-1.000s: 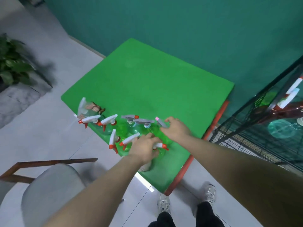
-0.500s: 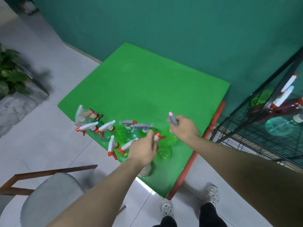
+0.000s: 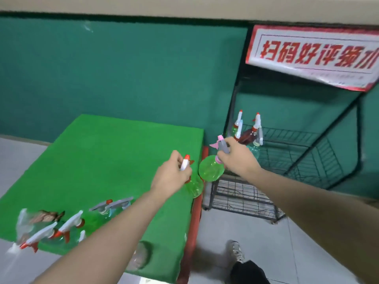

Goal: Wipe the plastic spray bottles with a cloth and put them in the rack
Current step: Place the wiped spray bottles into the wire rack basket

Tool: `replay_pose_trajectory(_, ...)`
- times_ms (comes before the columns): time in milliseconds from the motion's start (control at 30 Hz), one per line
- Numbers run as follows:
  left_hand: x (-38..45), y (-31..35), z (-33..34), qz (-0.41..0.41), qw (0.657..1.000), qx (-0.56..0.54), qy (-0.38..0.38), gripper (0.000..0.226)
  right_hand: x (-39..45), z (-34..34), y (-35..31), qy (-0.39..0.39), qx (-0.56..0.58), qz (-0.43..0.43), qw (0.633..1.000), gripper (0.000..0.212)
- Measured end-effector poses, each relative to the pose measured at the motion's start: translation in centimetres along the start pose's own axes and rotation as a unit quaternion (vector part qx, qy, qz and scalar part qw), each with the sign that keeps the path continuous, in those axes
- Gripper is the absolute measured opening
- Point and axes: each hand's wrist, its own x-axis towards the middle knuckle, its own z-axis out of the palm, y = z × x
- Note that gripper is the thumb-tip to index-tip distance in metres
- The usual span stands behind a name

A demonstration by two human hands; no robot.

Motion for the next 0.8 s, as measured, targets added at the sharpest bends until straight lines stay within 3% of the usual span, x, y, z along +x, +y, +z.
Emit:
replay_pose_trajectory(433,6.7,15.8,7.6,0.101,0.991,-0.033,-0.076,0.029,1.3,-14.0,9.1,0.114,0.052,0.089,0.988,0.015)
replay_pose_trajectory(633,10.8,19.4,11.9,0.074,0.991,-0.06,-0.09,0.009,5.9,-16.0,13.5,0.116,0.062,0.11,0.985,0.02)
replay_pose_trajectory(800,13.9,20.4,15.2,0.047,0.993,-0.042,-0.1,0.015,9.4,-16.2,16.5,0.093,0.07,0.116,0.986,0.02)
